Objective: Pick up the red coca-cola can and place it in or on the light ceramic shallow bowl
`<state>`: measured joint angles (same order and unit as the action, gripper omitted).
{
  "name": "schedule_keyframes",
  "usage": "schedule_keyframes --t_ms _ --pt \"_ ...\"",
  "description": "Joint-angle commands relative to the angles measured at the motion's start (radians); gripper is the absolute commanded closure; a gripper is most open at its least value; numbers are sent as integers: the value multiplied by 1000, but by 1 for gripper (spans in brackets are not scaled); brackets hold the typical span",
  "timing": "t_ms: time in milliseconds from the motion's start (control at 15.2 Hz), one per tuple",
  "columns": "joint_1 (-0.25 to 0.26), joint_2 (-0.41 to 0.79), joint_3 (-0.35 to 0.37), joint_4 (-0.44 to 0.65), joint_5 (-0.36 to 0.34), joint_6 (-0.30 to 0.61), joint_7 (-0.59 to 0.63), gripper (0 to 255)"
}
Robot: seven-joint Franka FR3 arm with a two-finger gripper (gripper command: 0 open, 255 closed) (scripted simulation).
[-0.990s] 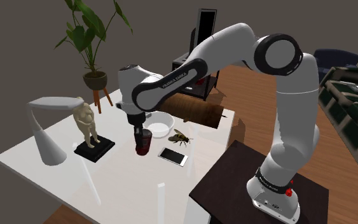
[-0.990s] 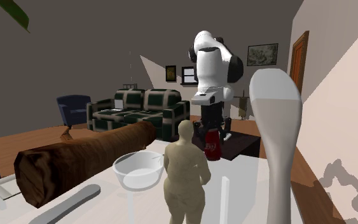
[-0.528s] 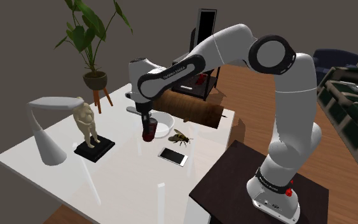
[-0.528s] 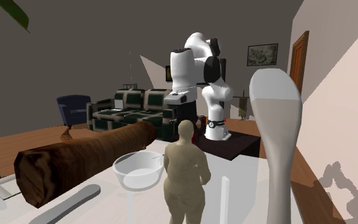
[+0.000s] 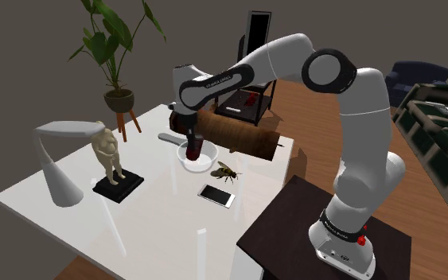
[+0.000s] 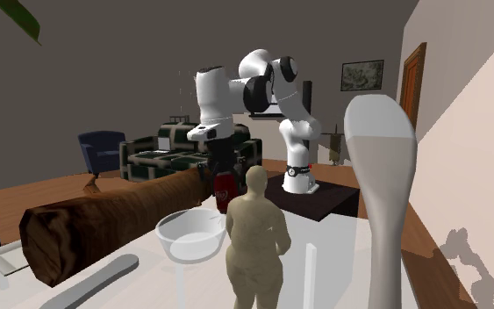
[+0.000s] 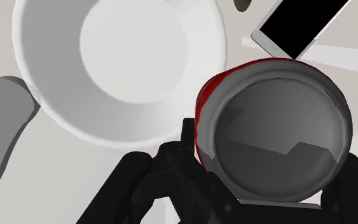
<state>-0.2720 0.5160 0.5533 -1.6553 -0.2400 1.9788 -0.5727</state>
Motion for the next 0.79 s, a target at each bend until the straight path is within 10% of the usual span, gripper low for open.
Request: schedule_keyframes --t_ms 0,726 --pt "-15 32 -16 52 -11 -22 -37 255" --pt "-43 162 -68 222 -49 -62 -137 255"
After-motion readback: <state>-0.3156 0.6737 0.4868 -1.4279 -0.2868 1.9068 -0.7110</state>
